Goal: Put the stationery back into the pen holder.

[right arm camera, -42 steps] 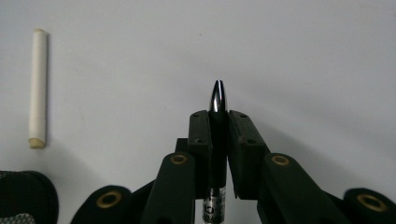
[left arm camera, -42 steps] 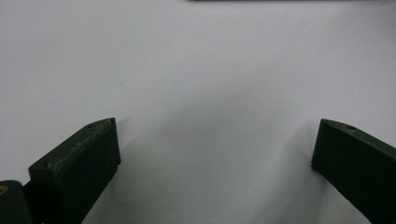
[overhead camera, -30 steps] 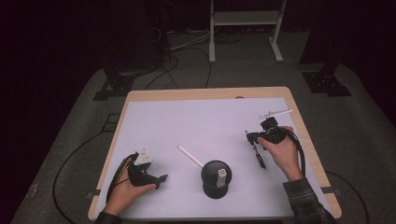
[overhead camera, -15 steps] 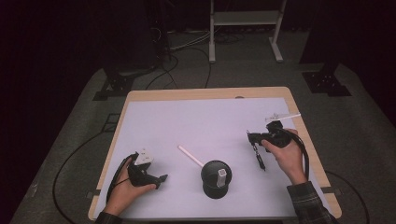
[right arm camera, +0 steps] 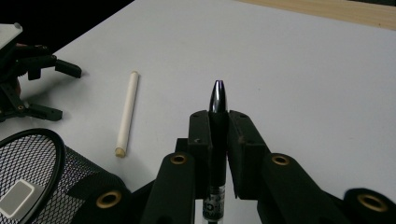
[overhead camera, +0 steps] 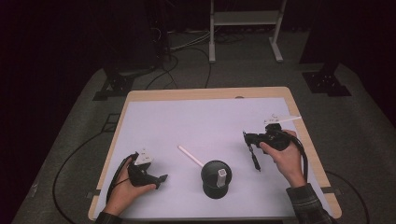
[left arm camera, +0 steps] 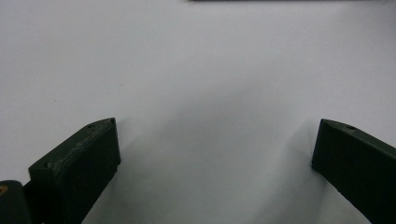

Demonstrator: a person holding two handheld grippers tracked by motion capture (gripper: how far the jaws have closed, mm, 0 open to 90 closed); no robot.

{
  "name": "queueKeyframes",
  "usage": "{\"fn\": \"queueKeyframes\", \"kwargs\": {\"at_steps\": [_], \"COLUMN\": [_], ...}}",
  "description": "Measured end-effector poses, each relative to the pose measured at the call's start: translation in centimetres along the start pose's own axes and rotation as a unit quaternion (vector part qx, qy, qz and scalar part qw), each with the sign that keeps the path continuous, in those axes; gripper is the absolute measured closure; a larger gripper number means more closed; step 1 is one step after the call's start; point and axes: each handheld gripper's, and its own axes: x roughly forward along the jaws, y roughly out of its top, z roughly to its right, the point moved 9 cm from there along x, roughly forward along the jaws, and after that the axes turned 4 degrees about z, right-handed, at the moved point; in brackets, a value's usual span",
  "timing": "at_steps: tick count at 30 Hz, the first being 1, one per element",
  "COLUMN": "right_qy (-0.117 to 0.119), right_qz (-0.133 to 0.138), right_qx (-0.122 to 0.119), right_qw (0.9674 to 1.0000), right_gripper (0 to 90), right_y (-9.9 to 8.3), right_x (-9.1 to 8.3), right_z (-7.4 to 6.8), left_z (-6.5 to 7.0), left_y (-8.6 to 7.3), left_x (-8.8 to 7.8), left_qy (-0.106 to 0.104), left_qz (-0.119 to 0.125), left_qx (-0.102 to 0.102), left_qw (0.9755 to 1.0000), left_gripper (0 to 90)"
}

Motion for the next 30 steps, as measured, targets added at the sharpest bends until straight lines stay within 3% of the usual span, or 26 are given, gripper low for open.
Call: {"fn": "queueKeyframes", "kwargs": {"at_steps": [14,20,30], "right_qy": [0.039,0.045,0.05], "right_qz": [0.024,0.029,0.051], "right_qx": [-0.014,-0.017,-0.042], "right_qw": [0.9989,0.9984,0.9966], "right_gripper": [79.2,79.2,79.3], "right_y": [1.3,1.7,3.5], "right_x": [0.0,-0.1,-1.1], "right_z": [-2.4,-3.1,-5.0], "left_z": [0.0,0.0,0.0], "left_y": [0.0,0.0,0.0], "left_x": [0.0,0.0,0.0], "left_qy": [0.001,0.001,0.001], "left_qz": [0.0,-0.001,-0.002], "left_qx": [0.002,0.003,0.002], "left_qw": [1.0,1.0,1.0], "left_gripper": [0.0,0.0,0.0]}}
